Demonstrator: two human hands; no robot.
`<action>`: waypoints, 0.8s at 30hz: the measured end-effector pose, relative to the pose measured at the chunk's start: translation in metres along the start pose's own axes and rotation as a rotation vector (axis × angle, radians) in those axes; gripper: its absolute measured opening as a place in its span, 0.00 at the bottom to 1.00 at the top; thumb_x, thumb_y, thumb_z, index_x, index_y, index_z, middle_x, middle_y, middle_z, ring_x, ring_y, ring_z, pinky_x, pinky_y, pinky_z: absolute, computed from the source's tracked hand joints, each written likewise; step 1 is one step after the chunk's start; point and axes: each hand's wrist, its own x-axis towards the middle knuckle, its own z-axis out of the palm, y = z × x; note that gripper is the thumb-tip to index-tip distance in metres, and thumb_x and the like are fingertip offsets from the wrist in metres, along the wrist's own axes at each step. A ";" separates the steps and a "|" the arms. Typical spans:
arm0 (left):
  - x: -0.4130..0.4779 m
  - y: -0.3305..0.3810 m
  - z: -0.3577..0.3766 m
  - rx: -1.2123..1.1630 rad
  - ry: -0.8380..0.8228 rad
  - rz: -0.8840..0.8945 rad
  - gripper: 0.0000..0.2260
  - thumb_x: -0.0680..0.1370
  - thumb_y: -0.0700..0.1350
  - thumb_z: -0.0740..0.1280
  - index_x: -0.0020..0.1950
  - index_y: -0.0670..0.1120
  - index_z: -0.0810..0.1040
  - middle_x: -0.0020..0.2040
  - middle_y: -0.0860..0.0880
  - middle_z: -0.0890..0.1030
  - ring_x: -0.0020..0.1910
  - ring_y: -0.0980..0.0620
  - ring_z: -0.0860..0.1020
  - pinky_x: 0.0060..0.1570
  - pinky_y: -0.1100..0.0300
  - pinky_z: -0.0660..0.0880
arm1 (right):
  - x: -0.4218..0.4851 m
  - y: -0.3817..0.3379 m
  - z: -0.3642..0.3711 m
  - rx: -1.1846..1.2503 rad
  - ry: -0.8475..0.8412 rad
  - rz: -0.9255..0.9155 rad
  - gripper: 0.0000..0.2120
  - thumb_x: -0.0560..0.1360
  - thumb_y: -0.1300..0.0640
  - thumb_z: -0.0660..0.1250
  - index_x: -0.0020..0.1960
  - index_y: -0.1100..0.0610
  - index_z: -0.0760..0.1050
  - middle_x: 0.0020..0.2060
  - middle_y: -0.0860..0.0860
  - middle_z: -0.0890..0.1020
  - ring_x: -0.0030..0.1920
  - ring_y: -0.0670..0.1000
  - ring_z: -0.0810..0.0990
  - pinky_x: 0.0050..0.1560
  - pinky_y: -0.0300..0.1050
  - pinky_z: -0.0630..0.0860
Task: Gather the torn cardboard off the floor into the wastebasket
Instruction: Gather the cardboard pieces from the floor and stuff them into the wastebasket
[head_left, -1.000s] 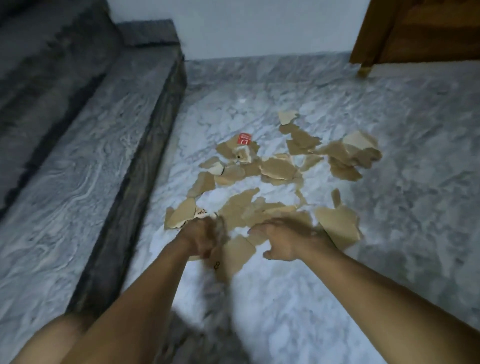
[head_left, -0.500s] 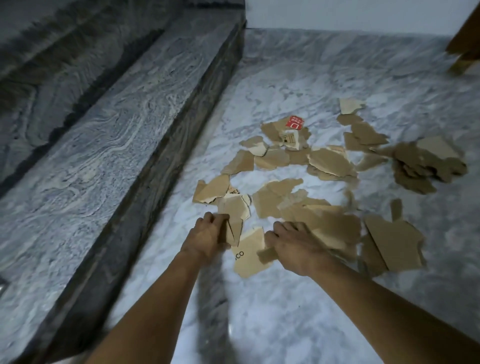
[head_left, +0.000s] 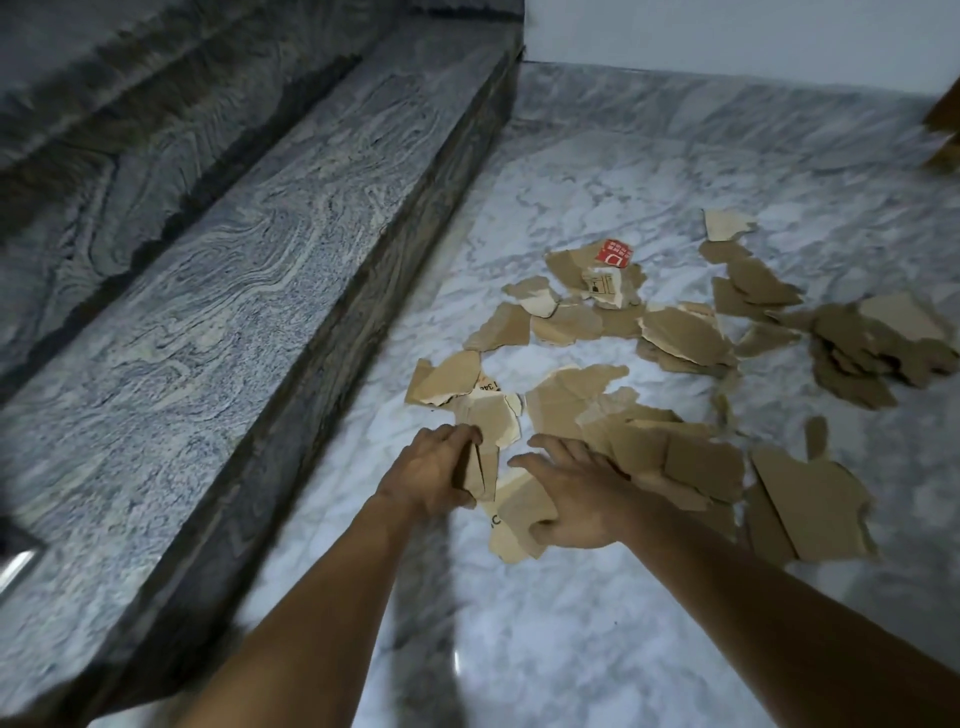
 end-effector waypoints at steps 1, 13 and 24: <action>-0.001 -0.001 0.002 -0.030 0.017 -0.034 0.36 0.64 0.51 0.79 0.67 0.56 0.64 0.61 0.50 0.72 0.58 0.46 0.69 0.55 0.53 0.70 | 0.002 0.002 0.001 -0.049 -0.008 -0.005 0.41 0.71 0.39 0.69 0.77 0.41 0.52 0.77 0.45 0.54 0.75 0.56 0.56 0.72 0.57 0.60; -0.016 -0.025 -0.028 -0.348 -0.011 -0.189 0.12 0.70 0.46 0.77 0.47 0.54 0.76 0.40 0.56 0.80 0.40 0.56 0.78 0.35 0.73 0.67 | 0.016 -0.013 -0.004 -0.004 -0.192 -0.011 0.20 0.65 0.47 0.78 0.52 0.42 0.71 0.50 0.46 0.75 0.57 0.54 0.77 0.55 0.49 0.76; 0.054 0.044 -0.030 0.014 -0.120 -0.028 0.27 0.68 0.55 0.75 0.65 0.57 0.75 0.68 0.47 0.66 0.65 0.42 0.65 0.65 0.50 0.67 | -0.047 0.069 -0.033 0.132 -0.151 0.246 0.35 0.66 0.51 0.78 0.71 0.45 0.72 0.64 0.48 0.79 0.61 0.51 0.78 0.56 0.41 0.76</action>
